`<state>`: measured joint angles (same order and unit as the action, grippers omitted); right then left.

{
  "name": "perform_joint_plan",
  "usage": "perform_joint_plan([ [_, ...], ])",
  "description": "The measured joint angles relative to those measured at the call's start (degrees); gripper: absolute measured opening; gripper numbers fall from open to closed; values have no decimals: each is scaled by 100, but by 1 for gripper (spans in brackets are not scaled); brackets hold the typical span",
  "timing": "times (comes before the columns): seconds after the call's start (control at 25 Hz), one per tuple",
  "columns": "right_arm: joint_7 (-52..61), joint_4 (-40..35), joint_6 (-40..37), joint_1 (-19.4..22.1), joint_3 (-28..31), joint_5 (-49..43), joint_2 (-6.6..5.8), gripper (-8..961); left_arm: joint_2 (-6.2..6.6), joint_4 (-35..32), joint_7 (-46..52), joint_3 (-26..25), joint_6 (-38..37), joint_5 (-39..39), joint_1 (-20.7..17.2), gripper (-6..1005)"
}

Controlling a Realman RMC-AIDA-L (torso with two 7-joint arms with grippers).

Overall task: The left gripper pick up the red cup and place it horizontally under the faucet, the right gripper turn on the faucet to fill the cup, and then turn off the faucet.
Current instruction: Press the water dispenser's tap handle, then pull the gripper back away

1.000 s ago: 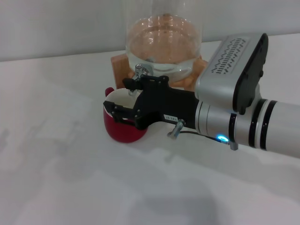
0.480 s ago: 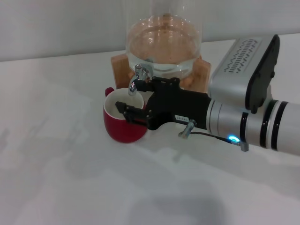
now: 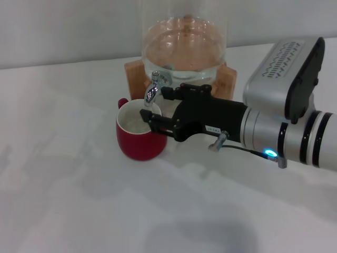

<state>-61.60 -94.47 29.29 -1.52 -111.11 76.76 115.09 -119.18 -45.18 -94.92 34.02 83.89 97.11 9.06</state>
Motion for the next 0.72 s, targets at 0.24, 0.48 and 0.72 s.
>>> perform_joint_plan([
  [0.24,0,-8,-27,65,112,-4,7,658,0,-2,0,4,4,-14,3,740],
  [0.48,0,26,-46,73,224,-6,15,660,0,-29,22,18,13,-79,15,741],
  [0.72,0,45,-54,73,307,-1,14,661,0,-28,24,18,13,-89,15,741],
])
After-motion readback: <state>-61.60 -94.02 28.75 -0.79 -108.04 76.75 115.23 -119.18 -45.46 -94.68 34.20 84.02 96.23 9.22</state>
